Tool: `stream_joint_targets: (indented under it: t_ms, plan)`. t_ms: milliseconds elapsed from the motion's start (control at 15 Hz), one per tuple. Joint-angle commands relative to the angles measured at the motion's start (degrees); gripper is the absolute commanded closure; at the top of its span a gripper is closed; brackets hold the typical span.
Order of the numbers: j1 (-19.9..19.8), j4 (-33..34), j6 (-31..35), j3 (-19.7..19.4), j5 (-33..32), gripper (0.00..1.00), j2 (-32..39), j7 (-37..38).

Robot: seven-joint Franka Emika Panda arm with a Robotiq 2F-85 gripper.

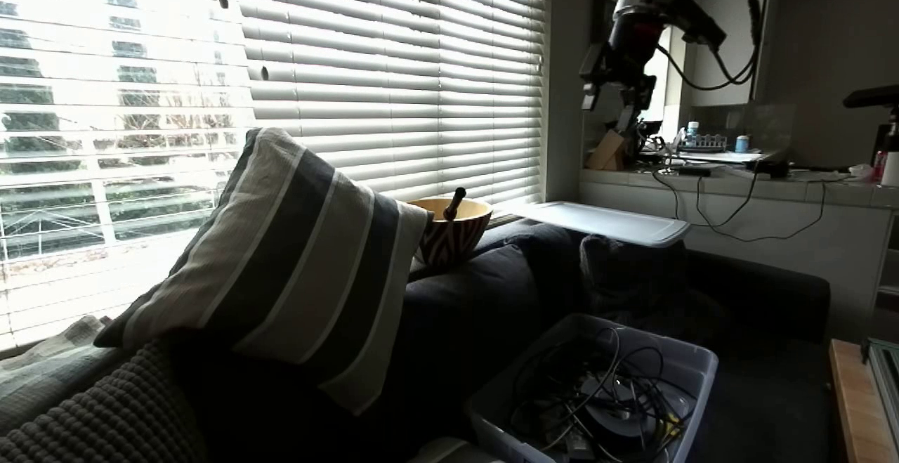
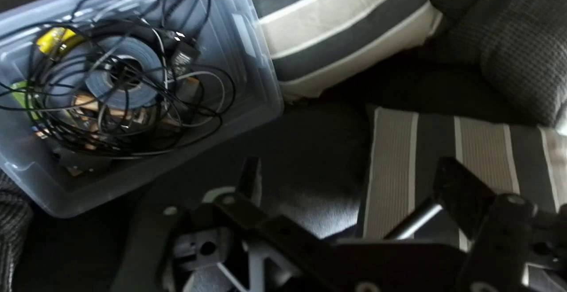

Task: Put the brown bowl in the storage box

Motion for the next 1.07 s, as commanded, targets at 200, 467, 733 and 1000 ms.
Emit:
stream_joint_targets:
  t_ms: [200, 467, 733, 1000]
  plan:
    - [-2.2, 14.7, 11.5, -3.7, 7.7, 0.00, 18.6, 2.0]
    - [-3.8, 22.3, 12.7, -4.5, 5.3, 0.00, 26.7, 4.1]
    - [-4.2, 29.6, 15.3, -4.4, 3.6, 0.00, 34.2, 4.9]
    - [-5.6, 34.4, 17.0, -4.5, 6.1, 0.00, 40.7, 3.8]
